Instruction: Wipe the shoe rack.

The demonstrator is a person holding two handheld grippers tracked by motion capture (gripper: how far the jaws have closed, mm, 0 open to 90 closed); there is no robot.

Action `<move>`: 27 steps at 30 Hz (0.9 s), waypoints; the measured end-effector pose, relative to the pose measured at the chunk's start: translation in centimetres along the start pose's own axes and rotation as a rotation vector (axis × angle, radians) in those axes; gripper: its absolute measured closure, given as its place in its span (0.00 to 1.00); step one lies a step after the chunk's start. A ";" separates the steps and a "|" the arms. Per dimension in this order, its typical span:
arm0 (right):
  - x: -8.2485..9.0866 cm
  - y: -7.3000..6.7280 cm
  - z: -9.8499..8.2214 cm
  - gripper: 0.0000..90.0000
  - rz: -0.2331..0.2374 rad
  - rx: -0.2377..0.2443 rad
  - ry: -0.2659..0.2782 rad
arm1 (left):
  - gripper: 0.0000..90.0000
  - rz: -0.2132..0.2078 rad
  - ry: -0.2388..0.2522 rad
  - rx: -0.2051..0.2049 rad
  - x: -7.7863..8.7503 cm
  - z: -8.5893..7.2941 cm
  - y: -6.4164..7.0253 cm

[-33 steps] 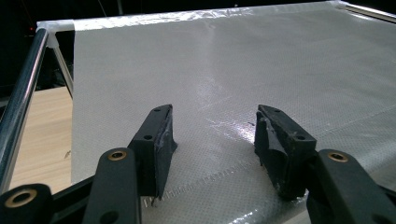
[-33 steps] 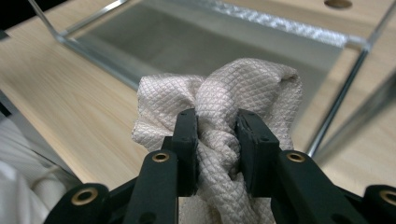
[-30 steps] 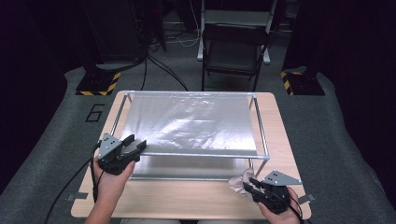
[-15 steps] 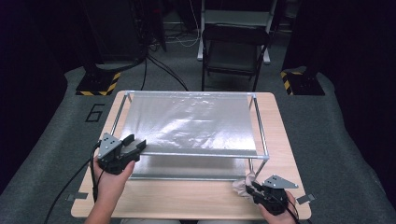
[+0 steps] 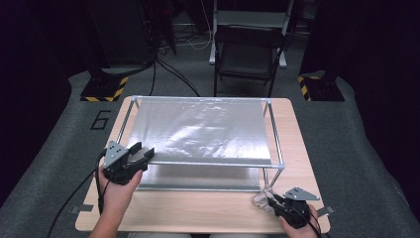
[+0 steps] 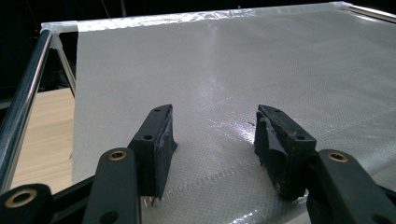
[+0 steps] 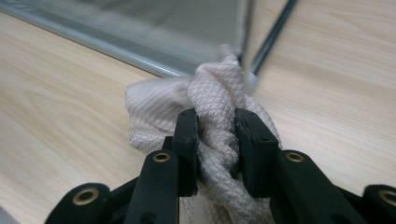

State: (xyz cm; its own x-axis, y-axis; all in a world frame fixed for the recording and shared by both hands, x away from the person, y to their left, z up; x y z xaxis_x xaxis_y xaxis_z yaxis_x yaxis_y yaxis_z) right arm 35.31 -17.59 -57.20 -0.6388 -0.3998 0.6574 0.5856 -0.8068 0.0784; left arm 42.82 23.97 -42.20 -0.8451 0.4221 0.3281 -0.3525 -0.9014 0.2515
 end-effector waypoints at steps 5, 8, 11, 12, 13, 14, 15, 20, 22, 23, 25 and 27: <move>0.5 1.7 -1.0 0.79 -0.068 -0.036 -0.021 | 0.52 0.005 0.002 0.000 0.0 0.0 -0.1; 0.8 3.1 -1.6 0.79 -0.104 -0.094 -0.017 | 0.52 0.004 0.003 -0.001 0.0 0.0 -0.1; 0.8 3.7 -1.8 0.77 -0.094 -0.118 -0.001 | 0.52 -0.003 0.002 -0.002 0.0 0.1 -0.1; 0.8 3.6 -1.8 0.75 -0.093 -0.117 -0.003 | 0.52 -0.003 0.002 -0.002 0.0 0.1 -0.1; 0.8 3.6 -1.8 0.73 -0.095 -0.118 -0.004 | 0.52 -0.002 0.001 -0.002 0.0 0.1 -0.1; 0.8 3.5 -1.7 0.71 -0.098 -0.117 -0.002 | 0.52 -0.002 0.000 -0.003 0.0 0.1 -0.1; 0.8 3.5 -1.6 0.68 -0.096 -0.120 0.000 | 0.52 -0.003 -0.001 -0.004 0.0 0.1 -0.1; 1.4 3.4 -0.8 0.58 -0.088 -0.138 0.036 | 0.52 -0.008 0.001 -0.010 0.0 0.2 -0.1; 1.5 3.2 -0.4 0.56 -0.073 -0.130 0.050 | 0.51 -0.016 -0.005 -0.015 0.0 0.2 -0.1; 1.6 3.2 -0.3 0.56 -0.074 -0.117 0.050 | 0.51 -0.024 -0.009 -0.015 0.1 0.2 -0.1; 1.6 3.0 0.1 0.54 -0.068 -0.116 0.061 | 0.50 -0.033 -0.017 -0.011 0.1 0.3 -0.1; 1.6 2.9 0.3 0.53 -0.062 -0.120 0.062 | 0.49 -0.040 -0.021 -0.002 0.1 0.3 0.0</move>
State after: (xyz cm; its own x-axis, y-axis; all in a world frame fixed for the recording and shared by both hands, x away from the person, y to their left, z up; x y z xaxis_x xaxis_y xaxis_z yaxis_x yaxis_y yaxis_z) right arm 36.08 -20.43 -55.69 -0.7035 -0.3707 0.6063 0.4829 -0.8753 0.0251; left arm 42.83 24.07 -41.86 -0.8219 0.4597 0.3365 -0.3867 -0.8839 0.2629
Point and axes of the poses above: each handheld gripper's, and its own axes: x roughly backward along the jaws, z roughly out of its top, y roughly to its right, the point moved 10 cm from there along -x, roughly forward along the jaws, and after that the axes turned 13 degrees about x, right-handed, at the moved point
